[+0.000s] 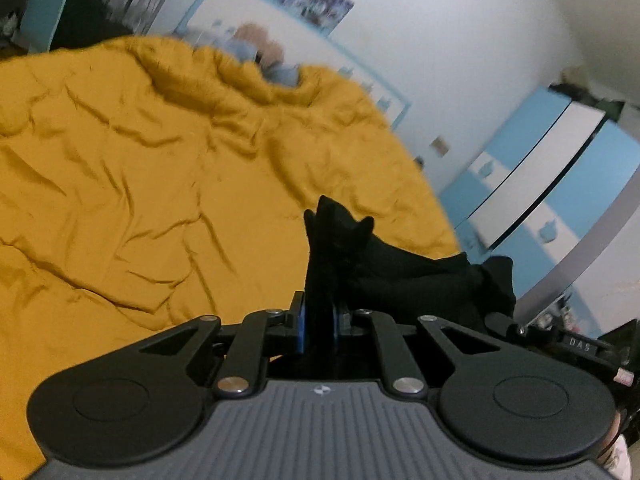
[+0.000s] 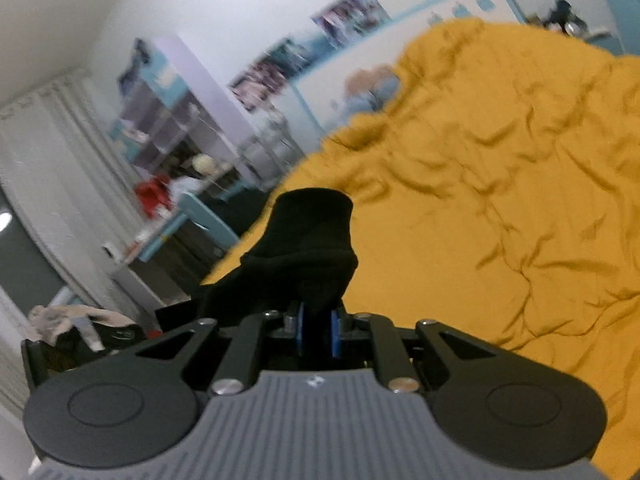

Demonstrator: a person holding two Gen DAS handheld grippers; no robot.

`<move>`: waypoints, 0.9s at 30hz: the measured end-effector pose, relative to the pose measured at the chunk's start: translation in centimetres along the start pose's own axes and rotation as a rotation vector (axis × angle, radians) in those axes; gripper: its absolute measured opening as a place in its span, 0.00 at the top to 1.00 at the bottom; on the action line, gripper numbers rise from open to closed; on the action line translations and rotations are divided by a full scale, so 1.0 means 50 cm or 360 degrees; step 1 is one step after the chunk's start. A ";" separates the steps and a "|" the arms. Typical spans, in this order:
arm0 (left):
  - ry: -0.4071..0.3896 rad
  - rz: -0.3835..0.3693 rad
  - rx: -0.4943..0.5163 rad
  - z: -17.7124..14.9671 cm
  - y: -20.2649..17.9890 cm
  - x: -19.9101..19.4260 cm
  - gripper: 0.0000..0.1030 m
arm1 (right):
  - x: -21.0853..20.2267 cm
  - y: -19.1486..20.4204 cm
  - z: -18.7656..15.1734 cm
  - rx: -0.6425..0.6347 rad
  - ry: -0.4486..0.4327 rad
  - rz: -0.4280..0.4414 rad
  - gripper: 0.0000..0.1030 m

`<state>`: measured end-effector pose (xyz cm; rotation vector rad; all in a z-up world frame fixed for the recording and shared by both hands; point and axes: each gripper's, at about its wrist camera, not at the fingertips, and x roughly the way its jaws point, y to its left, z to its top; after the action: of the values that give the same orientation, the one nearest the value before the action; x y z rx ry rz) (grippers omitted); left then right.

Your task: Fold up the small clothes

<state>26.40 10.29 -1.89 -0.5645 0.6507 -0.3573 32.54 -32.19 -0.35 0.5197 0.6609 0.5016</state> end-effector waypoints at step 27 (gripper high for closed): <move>0.0360 0.0123 0.0143 -0.048 0.018 0.046 0.85 | 0.124 -0.063 -0.074 -0.0268 0.0304 -0.0322 0.88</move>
<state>26.68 8.99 -5.07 -0.4153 0.8672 -0.3788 35.10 -29.89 -7.43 0.2444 0.8361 0.4140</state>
